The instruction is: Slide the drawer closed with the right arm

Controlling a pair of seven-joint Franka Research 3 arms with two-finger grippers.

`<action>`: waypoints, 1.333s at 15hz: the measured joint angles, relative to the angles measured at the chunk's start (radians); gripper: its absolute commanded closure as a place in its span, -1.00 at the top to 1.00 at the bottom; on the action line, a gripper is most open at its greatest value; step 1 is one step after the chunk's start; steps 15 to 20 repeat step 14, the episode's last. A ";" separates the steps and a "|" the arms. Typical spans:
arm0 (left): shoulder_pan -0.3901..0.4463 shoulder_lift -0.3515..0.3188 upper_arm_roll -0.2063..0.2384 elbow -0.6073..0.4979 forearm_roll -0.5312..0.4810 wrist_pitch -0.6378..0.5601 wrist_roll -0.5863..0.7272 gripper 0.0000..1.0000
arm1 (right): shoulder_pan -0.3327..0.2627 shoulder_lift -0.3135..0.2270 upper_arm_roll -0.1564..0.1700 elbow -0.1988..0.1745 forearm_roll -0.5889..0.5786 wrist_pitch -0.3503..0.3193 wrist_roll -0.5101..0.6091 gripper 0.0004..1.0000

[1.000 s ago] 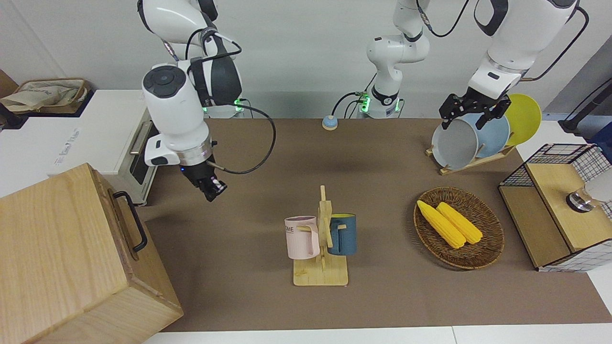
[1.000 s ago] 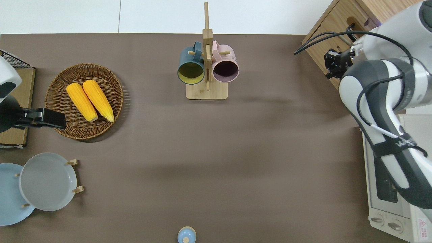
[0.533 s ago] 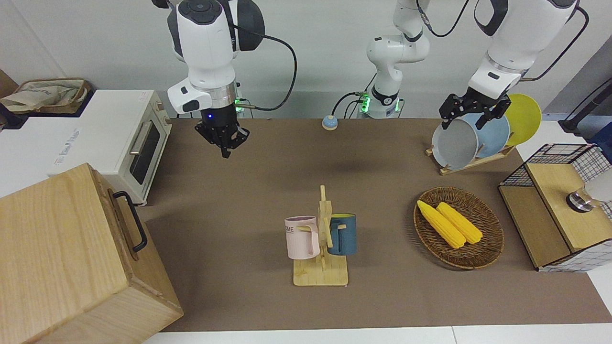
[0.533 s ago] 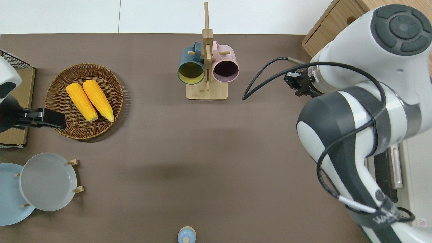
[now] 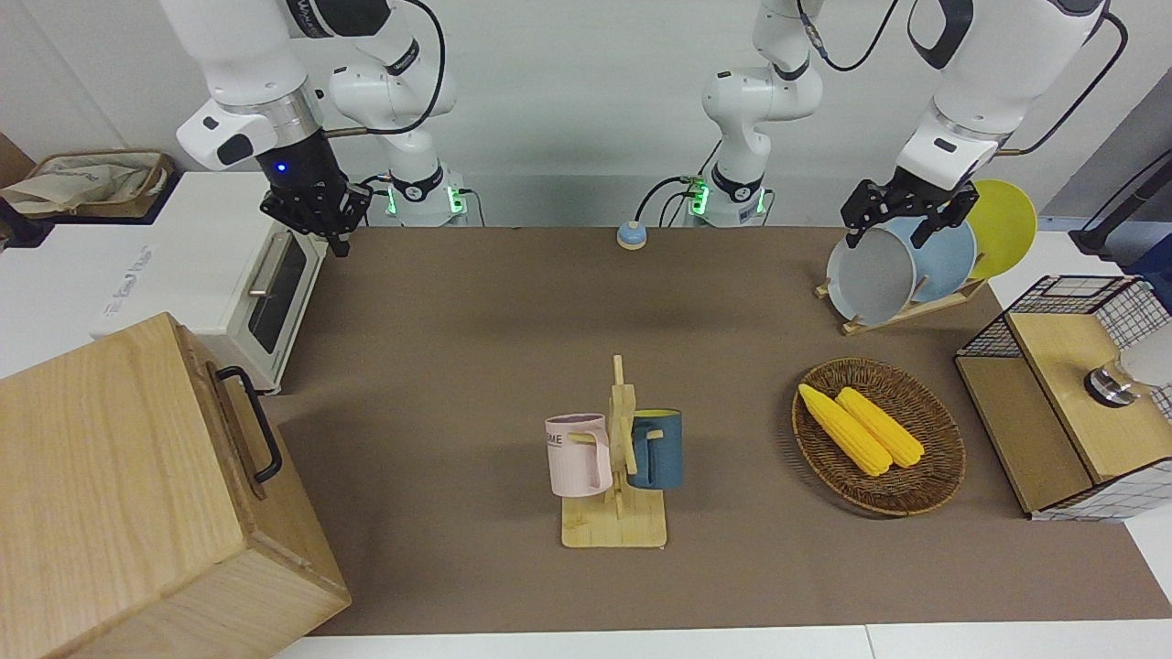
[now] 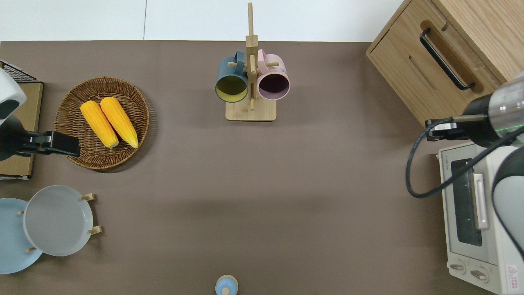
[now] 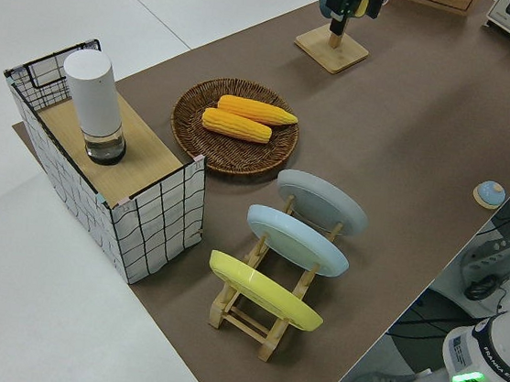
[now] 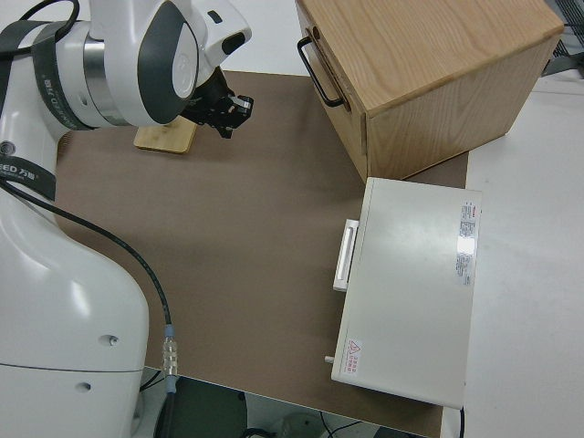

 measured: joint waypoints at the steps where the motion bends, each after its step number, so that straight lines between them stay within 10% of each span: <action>1: 0.000 0.000 0.000 0.000 0.000 0.000 0.000 0.99 | -0.001 0.001 -0.003 -0.005 0.000 0.001 -0.010 0.08; 2: 0.000 0.000 0.000 0.000 0.000 0.000 0.000 0.99 | 0.000 0.004 -0.002 -0.011 0.000 0.011 -0.010 0.96; 20: 0.000 0.000 0.000 0.000 0.000 0.000 0.000 0.99 | 0.006 0.031 0.020 0.008 -0.059 0.044 -0.005 0.97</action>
